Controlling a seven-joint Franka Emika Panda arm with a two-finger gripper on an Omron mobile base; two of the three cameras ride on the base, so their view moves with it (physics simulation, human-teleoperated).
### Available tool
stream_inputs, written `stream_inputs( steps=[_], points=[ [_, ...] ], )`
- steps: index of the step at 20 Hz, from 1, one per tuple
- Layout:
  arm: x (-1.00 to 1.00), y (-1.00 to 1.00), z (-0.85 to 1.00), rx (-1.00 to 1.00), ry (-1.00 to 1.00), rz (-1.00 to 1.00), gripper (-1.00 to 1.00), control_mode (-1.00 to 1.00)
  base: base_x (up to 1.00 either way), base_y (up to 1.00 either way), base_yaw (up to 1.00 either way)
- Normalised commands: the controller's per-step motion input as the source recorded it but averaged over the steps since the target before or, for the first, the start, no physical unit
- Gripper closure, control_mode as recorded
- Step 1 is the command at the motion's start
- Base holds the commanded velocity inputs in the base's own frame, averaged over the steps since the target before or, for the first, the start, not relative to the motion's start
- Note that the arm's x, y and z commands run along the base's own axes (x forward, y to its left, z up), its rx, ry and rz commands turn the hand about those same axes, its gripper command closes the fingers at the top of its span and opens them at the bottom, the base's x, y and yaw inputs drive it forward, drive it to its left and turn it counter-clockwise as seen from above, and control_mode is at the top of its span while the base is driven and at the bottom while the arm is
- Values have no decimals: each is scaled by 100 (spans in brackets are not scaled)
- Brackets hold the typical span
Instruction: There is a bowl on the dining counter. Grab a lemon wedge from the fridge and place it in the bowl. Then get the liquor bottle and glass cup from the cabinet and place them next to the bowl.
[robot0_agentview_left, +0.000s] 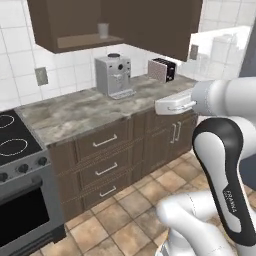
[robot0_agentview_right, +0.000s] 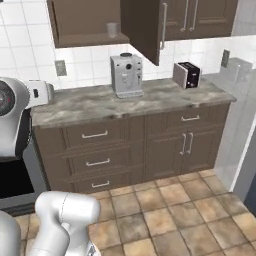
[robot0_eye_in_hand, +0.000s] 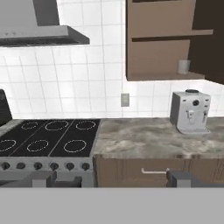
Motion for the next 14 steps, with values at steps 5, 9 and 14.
stream_inputs(
  steps=[5, 9, 14],
  points=[
    [0, 0, 0, 0, 0, 0, -100, 100, 100, -26, 42],
    [0, 0, 0, 0, 0, 0, -100, 100, 100, -35, 35],
    [0, 0, 0, 0, 0, 0, -100, 100, 87, -47, 19]
  ],
)
